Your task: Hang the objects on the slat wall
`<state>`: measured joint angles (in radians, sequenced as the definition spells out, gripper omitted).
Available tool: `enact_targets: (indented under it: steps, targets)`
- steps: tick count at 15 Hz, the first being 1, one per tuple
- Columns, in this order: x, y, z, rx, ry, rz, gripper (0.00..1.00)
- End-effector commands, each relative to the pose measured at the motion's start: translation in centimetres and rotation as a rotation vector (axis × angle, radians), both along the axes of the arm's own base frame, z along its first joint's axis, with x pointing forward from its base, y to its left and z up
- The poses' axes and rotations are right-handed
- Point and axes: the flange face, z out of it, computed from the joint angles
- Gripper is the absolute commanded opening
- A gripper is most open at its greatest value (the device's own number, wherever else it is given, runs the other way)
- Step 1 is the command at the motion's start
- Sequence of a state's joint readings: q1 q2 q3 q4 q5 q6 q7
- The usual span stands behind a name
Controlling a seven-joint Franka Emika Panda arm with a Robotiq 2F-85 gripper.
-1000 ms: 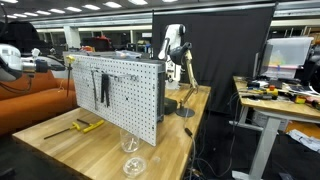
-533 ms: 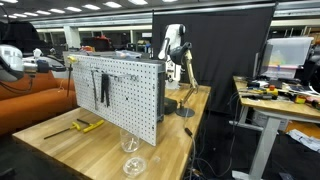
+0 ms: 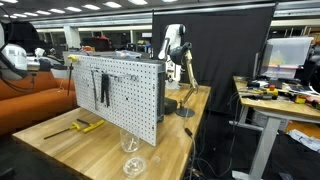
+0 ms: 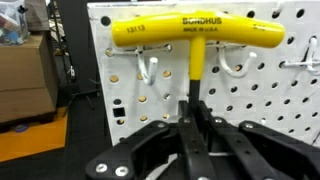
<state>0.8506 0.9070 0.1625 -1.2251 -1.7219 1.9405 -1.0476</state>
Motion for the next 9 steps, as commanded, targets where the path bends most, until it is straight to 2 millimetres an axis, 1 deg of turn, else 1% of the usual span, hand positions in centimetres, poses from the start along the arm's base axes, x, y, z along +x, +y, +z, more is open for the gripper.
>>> enact_targets:
  steps: [1, 2, 4, 7, 9]
  targets:
    - [1.34, 0.24, 1.09, -0.045, 0.007, 0.043, 0.29]
    - [1.46, 0.15, 1.08, -0.052, 0.013, 0.044, 0.37]
    - [1.58, -0.07, 1.10, -0.061, 0.021, 0.039, 0.48]
    - [1.12, -0.14, 0.56, -0.044, 0.035, 0.022, 0.70]
    - [0.81, 0.15, 0.71, -0.014, 0.021, 0.019, 0.84]
